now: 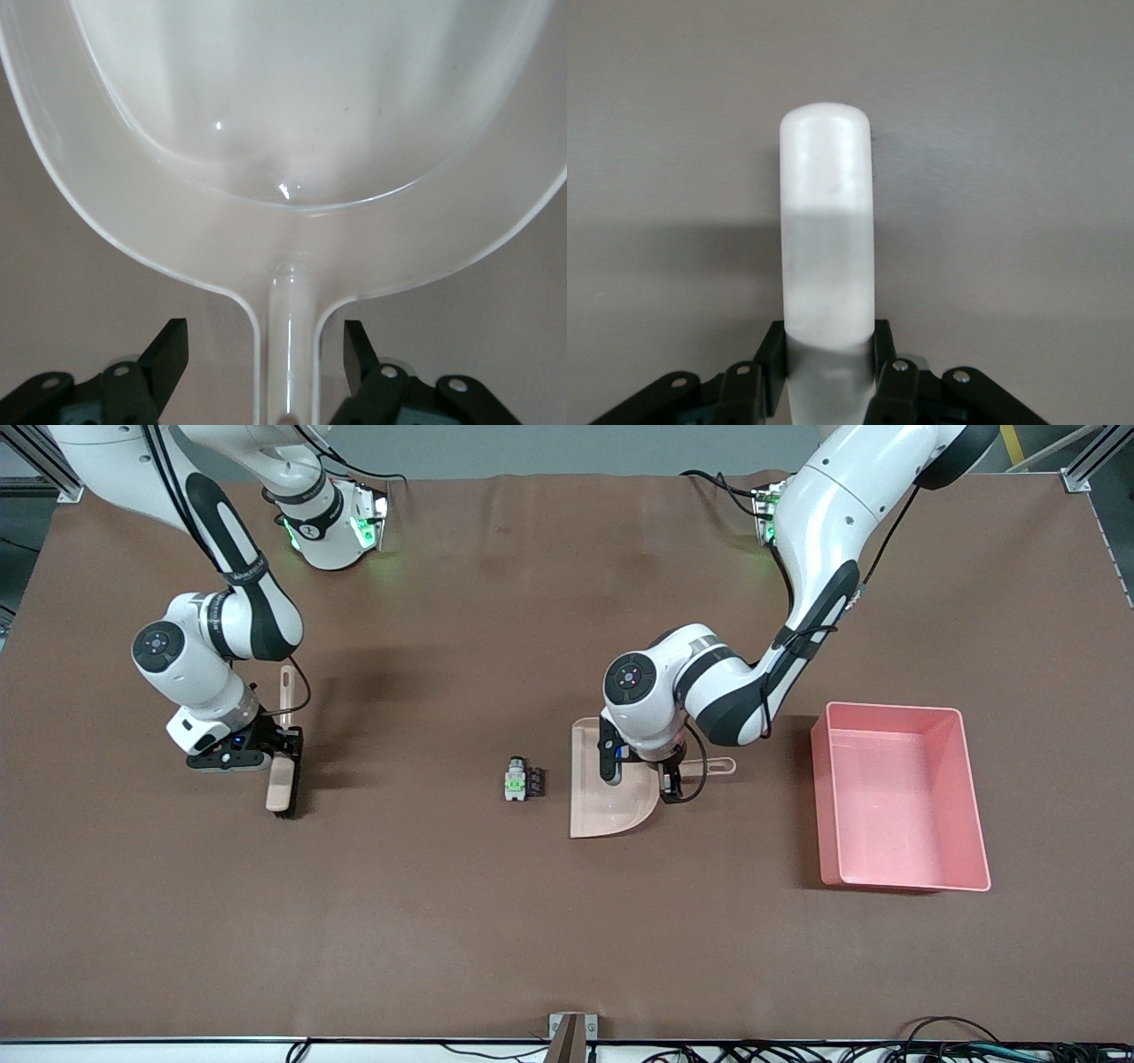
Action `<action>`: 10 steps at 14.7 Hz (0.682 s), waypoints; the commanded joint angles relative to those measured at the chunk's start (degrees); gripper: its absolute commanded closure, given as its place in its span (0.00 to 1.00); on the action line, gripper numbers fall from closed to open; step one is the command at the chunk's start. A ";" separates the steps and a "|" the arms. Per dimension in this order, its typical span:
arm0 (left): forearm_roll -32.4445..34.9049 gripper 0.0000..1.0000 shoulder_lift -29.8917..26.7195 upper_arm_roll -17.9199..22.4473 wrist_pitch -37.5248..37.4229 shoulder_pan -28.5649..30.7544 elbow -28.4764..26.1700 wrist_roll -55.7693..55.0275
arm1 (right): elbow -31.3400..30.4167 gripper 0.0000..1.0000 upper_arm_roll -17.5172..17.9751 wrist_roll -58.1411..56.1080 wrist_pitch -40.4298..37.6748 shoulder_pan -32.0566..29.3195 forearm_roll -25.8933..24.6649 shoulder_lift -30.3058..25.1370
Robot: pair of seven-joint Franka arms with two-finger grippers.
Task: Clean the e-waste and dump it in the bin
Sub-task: 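Lift the brush with the right gripper and move it behind the switch and capacitor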
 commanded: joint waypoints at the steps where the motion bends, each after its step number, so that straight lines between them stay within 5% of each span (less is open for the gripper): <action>1: 0.76 0.21 -1.41 -0.17 0.79 0.47 -2.13 0.45 | 7.28 0.99 -0.09 6.80 -13.33 3.93 0.63 -2.04; 10: 0.76 0.33 -1.33 -0.17 3.42 1.60 -2.75 0.28 | 16.88 0.99 1.23 25.28 -15.75 17.21 5.63 2.34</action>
